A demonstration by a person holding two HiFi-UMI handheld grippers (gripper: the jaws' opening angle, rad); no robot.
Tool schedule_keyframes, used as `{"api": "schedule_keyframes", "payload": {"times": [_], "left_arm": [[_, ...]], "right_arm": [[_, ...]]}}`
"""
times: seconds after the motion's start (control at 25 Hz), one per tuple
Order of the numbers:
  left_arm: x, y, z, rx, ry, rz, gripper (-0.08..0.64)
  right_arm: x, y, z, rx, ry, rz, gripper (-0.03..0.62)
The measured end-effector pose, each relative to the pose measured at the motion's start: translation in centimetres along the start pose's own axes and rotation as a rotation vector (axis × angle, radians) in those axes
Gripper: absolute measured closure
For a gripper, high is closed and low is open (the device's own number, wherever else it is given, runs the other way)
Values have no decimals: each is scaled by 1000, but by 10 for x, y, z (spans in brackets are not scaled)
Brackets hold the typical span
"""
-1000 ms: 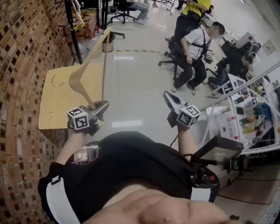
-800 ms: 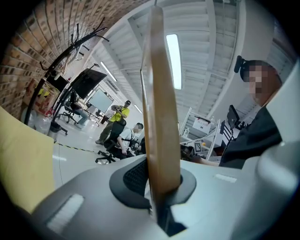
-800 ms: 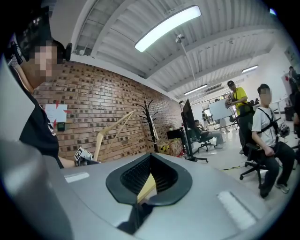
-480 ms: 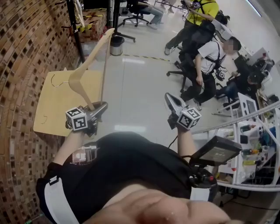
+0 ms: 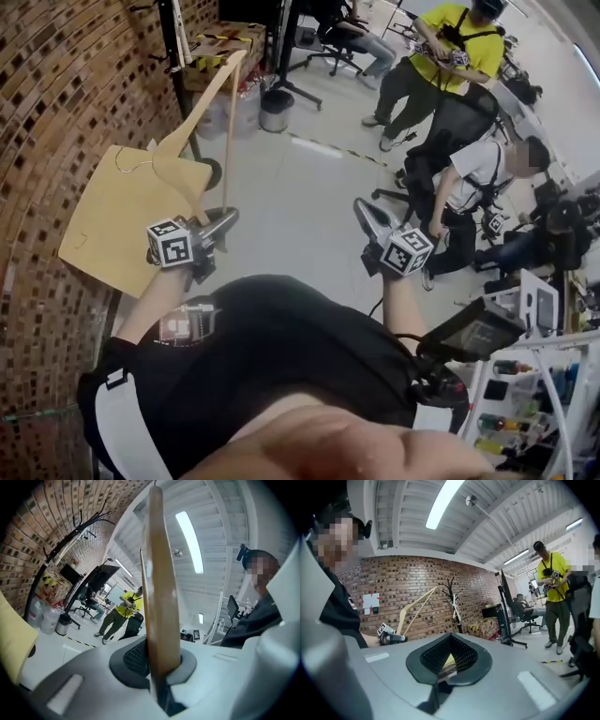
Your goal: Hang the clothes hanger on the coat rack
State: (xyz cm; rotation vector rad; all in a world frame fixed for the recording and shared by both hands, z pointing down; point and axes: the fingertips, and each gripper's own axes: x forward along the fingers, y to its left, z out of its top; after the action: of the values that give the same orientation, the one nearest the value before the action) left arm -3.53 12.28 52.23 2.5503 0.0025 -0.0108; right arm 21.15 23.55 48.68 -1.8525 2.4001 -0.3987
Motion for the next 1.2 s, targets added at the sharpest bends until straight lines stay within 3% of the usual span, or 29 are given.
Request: {"api": "schedule_keyframes", "payload": {"times": [0.2,0.48,0.88,1.2], "left_arm": [[17,22,13,39,10,59,554],[42,83,49,81,8,32,554],[65,222,174,176,38,-52,554],[97,284,260,196,-26,-33,554]], "right_arm": [[34,-32,0,16,23,59,578],[110,-67,6,2,49,62,578],[264,-115,62,-31,10,-15,578],[364,-174,70,-45,74,39,578]]}}
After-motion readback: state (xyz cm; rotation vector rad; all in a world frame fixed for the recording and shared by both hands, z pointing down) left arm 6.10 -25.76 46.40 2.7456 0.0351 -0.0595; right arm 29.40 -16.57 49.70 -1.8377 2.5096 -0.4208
